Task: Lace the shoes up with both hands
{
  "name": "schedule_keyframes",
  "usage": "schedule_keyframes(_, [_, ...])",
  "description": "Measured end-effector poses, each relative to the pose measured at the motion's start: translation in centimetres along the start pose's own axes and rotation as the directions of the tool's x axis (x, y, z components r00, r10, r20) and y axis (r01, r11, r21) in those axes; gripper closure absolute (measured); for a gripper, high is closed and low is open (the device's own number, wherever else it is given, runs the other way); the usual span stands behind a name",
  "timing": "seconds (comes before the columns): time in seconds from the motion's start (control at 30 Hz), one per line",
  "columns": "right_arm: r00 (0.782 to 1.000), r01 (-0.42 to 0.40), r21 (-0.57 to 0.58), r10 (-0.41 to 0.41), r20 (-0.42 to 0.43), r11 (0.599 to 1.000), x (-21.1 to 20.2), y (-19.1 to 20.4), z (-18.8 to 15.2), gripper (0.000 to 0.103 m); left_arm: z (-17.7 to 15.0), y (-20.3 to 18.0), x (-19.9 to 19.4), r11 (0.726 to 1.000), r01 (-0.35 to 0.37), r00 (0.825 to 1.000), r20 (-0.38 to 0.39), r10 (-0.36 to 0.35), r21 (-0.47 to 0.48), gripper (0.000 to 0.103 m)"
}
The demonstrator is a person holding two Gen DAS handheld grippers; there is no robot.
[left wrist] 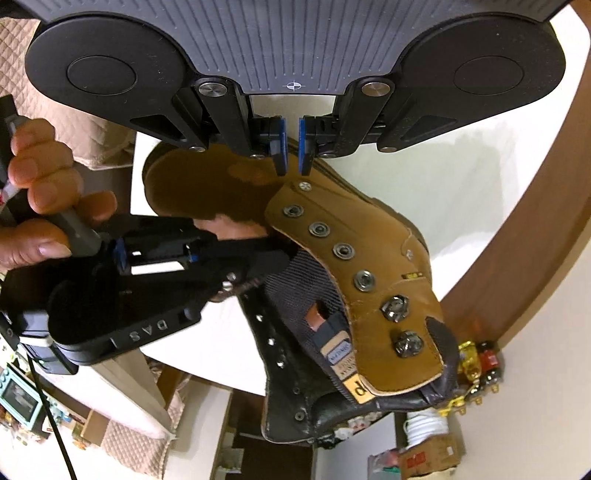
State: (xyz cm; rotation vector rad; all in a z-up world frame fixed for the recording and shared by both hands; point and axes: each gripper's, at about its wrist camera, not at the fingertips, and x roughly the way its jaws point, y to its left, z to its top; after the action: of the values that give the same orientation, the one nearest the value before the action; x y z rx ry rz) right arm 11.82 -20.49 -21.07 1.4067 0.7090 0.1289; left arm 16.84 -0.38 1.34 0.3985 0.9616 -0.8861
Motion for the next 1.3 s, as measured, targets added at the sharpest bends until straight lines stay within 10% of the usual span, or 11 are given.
schedule_keyframes(0.53, [0.997,0.079,-0.020,-0.079,-0.018,0.997,-2.6,-0.7,-0.4,0.100,0.0,0.9,0.2,0.999,0.026,0.999,0.035,-0.027,0.029,0.097])
schedule_keyframes(1.0, [0.996,-0.083,0.252,0.079,0.029,0.964,-10.0,-4.5,0.4,0.100,0.5,0.3,-1.5,0.990,0.068,0.988,0.126,-0.083,0.121,0.097])
schedule_keyframes(1.3, [0.996,-0.070,0.260,0.082,-0.036,0.963,-5.1,-0.8,1.2,0.100,0.6,-0.5,-1.2,0.983,0.087,0.987,0.120,-0.106,0.159,0.097])
